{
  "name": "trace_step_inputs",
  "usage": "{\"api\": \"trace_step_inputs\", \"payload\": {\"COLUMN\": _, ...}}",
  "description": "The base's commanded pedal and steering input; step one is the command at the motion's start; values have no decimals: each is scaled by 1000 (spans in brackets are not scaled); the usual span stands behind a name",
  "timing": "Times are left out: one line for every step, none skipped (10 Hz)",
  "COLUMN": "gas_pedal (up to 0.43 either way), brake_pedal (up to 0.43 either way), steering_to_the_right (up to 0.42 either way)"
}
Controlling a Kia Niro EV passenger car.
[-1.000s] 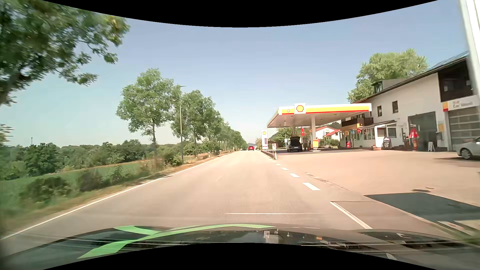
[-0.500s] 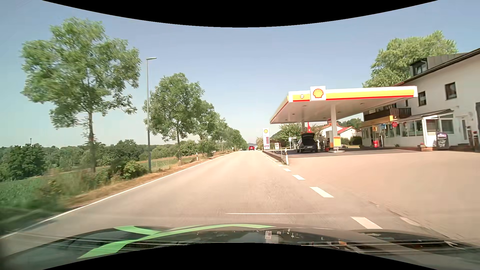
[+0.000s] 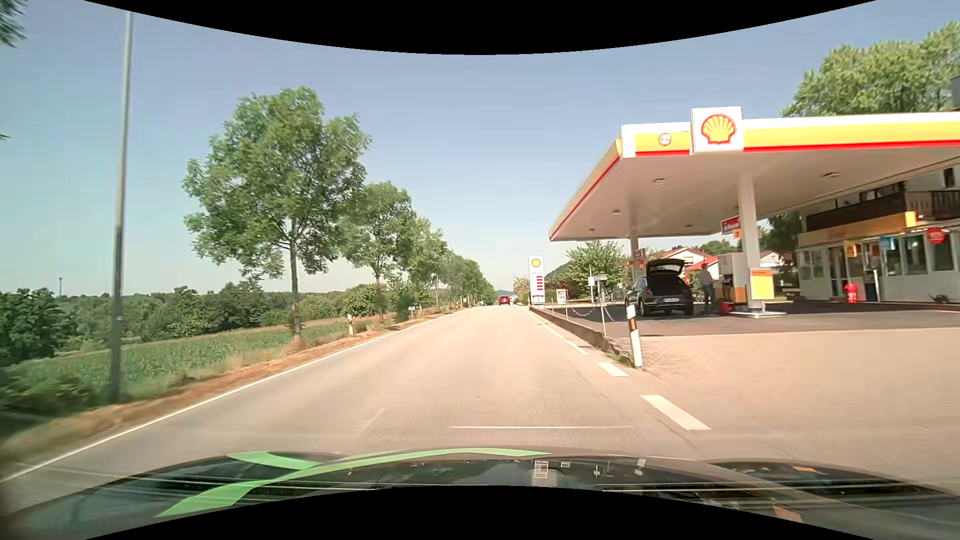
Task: Follow the waypoints while adhering to traffic rules and regulations
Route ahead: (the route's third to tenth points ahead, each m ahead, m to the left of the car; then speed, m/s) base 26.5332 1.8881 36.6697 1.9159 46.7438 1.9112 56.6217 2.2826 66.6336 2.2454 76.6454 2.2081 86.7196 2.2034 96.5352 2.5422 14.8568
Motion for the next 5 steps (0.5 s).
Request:
{"api": "trace_step_inputs", "payload": {"gas_pedal": 169, "brake_pedal": 0, "steering_to_the_right": -6}}
{"api": "trace_step_inputs", "payload": {"gas_pedal": 157, "brake_pedal": 0, "steering_to_the_right": -6}}
{"api": "trace_step_inputs", "payload": {"gas_pedal": 150, "brake_pedal": 0, "steering_to_the_right": -6}}
{"api": "trace_step_inputs", "payload": {"gas_pedal": 150, "brake_pedal": 0, "steering_to_the_right": -6}}
{"api": "trace_step_inputs", "payload": {"gas_pedal": 150, "brake_pedal": 0, "steering_to_the_right": -6}}
